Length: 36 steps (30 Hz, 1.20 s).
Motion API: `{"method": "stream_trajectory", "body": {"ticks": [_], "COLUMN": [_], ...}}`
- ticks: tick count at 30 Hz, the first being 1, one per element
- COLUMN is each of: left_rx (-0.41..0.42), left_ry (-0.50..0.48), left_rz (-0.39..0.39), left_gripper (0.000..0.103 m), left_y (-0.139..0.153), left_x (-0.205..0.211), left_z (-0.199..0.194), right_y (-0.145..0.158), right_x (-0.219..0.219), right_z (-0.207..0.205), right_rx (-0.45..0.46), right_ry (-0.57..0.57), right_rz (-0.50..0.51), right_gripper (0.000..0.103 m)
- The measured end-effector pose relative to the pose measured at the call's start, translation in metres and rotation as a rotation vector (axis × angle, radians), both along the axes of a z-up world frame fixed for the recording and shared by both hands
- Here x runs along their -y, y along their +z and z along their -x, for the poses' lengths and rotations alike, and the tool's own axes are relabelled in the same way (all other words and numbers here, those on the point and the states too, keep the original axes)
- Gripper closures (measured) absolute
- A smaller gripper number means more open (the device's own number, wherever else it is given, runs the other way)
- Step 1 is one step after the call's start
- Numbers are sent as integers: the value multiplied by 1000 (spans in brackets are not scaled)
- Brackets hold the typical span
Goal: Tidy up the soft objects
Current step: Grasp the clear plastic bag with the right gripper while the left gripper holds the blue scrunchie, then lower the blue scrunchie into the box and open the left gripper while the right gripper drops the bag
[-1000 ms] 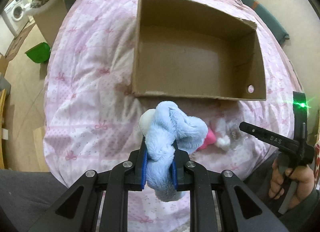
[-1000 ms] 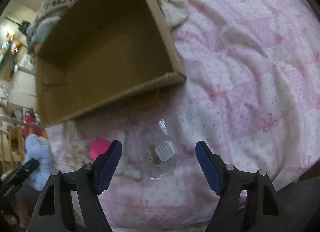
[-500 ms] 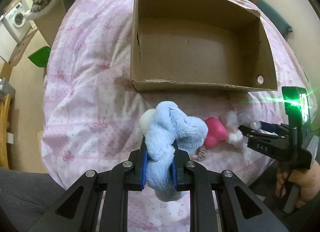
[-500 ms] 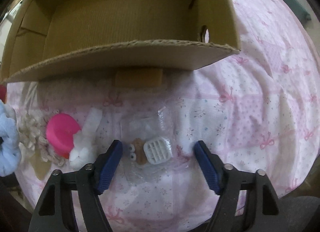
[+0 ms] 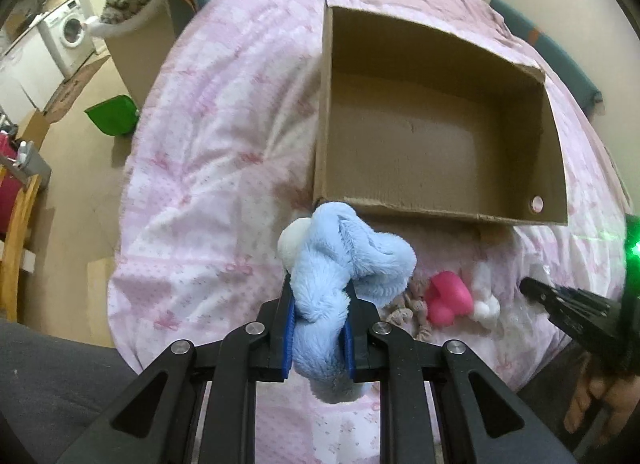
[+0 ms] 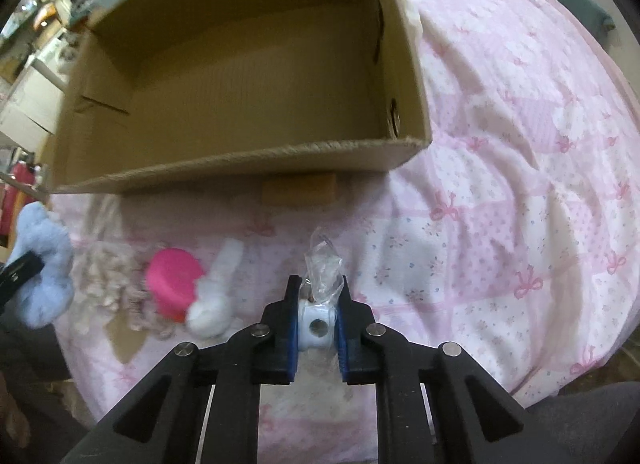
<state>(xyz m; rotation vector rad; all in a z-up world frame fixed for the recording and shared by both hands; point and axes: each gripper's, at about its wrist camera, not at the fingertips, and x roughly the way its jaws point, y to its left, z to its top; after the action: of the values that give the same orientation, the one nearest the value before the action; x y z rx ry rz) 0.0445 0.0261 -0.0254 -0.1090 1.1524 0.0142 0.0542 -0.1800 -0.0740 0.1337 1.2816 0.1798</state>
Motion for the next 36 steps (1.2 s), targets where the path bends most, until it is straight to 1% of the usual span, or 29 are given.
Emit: {"method": "stream_trajectory", "body": {"ticks": [1,4,5,6,10,12,13,14,15,16,17,18,19,20,24,25,27,29,32,36], "left_rx": [4,10,12,15,35,47,56,73,85,106,132,161,187,214,263,264,263,268,266,261], "left_ry": [1,4,6,6,5,13,21,38,48,51,52,55,56,56,54,49,38,29,28,24], "left_rz": [-3,-12,-15,-16,-29,-35,-35,-28,-18,-3,-2,-9,-8,-1,25,32,42,36,36,21], "left_gripper": [86,86,86,86,86,86,86,86,86,86,86,86,86,86,86,86,86,86,86,86], "left_y": [1,3,3,4,7,10,12,18,23,31,40,50,58,68,90,93,96,97,95,82], "left_x": [0,0,0,0,3,3,2,0,-2,-3,-3,-2,-2,-1,4,6,11,15,20,25], "left_z": [1,4,5,6,9,12,13,15,16,16,17,16,16,14,1,-3,-14,-23,-39,-61], "right_y": [7,15,11,15,39,44,57,61,73,79,85,97,99,112,133,146,151,164,169,146], "right_x": [4,3,6,11,11,13,17,20,26,32,37,44,45,51,53,59,55,52,51,50], "right_z": [3,12,16,19,34,35,35,35,35,35,34,30,29,28,13,8,7,1,-10,-33], "right_rx": [5,25,38,49,147,166,202,220,266,290,311,352,358,392,422,430,436,446,449,431], "right_ry": [9,16,15,15,23,28,17,12,3,-4,-11,-20,-21,-24,-15,-11,-6,0,3,0], "right_rz": [-32,-87,-108,-117,-198,-220,-230,-236,-269,-294,-313,-338,-343,-369,-380,-382,-378,-371,-364,-351], "right_gripper": [87,87,87,87,87,87,87,87,87,87,87,87,87,87,87,87,87,87,87,87]}}
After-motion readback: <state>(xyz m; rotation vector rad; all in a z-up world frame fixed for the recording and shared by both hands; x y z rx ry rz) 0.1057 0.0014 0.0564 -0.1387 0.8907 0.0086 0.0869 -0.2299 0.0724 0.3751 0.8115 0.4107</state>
